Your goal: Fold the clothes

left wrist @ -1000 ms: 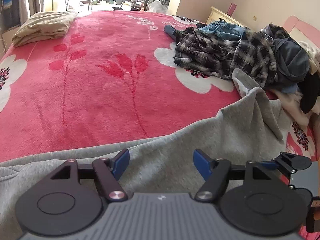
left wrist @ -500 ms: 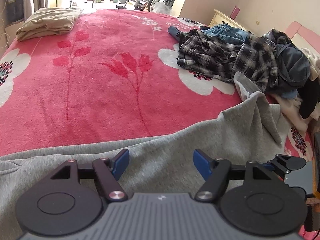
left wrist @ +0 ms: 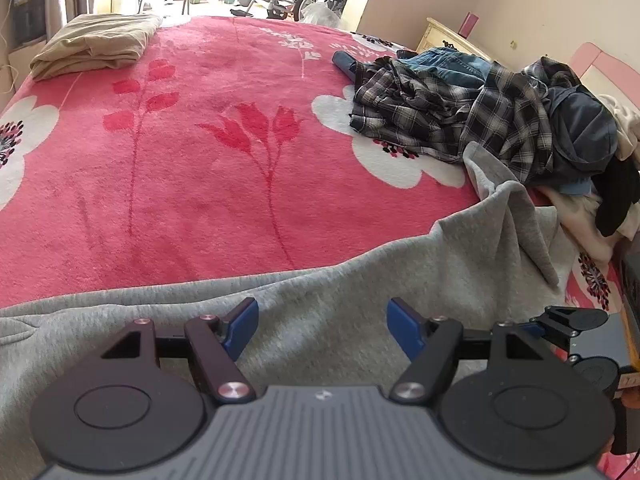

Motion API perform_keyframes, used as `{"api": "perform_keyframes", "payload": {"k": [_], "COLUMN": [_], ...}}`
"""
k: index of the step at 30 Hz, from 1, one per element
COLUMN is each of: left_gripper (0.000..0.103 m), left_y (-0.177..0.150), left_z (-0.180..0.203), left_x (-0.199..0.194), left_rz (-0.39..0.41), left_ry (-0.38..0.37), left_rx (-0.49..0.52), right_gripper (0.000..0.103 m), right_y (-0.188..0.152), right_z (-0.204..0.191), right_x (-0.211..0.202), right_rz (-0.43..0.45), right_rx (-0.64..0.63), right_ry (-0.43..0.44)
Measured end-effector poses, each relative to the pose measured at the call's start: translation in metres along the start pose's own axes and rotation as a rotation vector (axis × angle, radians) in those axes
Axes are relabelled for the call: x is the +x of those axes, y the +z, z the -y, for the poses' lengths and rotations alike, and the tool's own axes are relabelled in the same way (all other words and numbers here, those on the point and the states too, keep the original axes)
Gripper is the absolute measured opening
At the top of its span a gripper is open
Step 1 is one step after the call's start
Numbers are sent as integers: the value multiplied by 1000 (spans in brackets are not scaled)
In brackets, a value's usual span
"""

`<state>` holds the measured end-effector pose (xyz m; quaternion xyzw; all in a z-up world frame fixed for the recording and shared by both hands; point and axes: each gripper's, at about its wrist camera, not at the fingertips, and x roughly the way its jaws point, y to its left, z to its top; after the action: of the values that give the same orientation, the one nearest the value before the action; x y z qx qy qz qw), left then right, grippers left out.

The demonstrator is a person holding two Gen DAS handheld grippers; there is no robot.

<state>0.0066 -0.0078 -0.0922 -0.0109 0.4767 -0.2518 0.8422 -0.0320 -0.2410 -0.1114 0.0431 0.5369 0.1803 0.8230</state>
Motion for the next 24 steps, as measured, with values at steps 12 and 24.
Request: {"api": "perform_keyframes", "payload": {"k": [12, 24], "left_gripper": [72, 72], "left_y": [-1, -3], "left_z": [-1, 3], "left_x": [3, 8], "left_rz": [-10, -9], "left_ry": [-3, 4], "left_rx": [-10, 4], "right_gripper": [102, 102], "right_y": [0, -16], "right_z": [9, 19], "right_x": [-3, -6], "right_rz": [28, 142], "right_rx": [48, 22], "right_ry": [40, 99]}}
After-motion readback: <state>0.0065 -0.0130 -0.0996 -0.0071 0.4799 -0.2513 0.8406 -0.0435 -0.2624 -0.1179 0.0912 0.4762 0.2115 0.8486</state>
